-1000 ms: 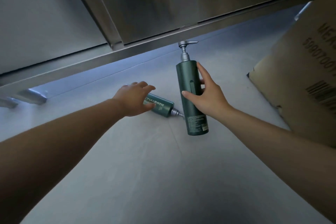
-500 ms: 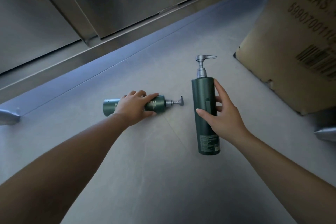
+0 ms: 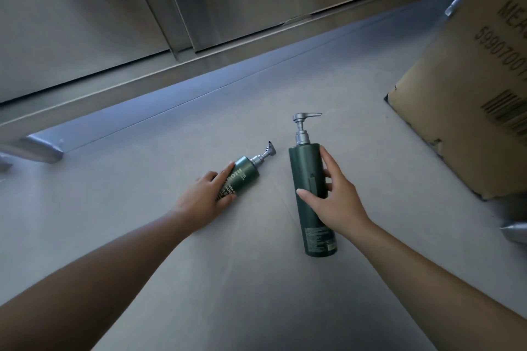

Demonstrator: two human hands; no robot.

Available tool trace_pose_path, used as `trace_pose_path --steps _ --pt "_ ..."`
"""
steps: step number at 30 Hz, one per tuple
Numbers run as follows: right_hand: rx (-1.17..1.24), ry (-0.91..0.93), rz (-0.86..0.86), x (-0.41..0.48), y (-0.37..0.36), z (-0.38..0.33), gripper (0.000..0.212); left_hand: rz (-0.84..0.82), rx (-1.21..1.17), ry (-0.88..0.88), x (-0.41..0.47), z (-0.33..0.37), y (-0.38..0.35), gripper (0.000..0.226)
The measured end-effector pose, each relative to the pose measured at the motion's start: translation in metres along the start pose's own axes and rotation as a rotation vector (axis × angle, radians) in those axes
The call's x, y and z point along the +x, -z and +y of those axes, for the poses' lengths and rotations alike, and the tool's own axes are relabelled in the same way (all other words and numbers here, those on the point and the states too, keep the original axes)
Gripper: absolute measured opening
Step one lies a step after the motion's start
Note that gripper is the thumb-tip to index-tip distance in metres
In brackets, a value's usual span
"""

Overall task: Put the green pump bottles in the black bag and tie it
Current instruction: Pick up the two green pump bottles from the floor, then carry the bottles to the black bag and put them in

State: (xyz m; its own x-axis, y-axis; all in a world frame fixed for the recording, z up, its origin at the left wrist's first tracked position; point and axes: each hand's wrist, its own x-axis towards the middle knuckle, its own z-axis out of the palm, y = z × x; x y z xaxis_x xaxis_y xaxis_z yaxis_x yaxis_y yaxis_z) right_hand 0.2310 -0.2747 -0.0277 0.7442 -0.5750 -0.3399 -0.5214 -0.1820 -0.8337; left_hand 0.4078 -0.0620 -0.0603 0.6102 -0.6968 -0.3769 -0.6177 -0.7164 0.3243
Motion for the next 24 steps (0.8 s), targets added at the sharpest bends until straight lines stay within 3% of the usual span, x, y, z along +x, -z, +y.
trace_pose_path --steps 4,10,18,24 --pt "-0.029 0.021 -0.061 -0.006 0.004 -0.026 0.092 0.064 -0.049 0.116 -0.020 0.000 0.031 0.070" --pt "0.003 -0.066 -0.093 -0.073 0.042 -0.122 0.093 0.092 -0.241 0.224 -0.101 0.049 0.138 0.067" --pt "-0.056 0.000 -0.139 -0.196 0.160 -0.381 0.090 0.055 -0.299 0.148 -0.255 0.157 0.403 0.066" --pt "0.017 0.104 -0.166 -0.283 0.242 -0.539 0.090 0.238 -0.511 0.296 -0.373 0.249 0.558 0.061"
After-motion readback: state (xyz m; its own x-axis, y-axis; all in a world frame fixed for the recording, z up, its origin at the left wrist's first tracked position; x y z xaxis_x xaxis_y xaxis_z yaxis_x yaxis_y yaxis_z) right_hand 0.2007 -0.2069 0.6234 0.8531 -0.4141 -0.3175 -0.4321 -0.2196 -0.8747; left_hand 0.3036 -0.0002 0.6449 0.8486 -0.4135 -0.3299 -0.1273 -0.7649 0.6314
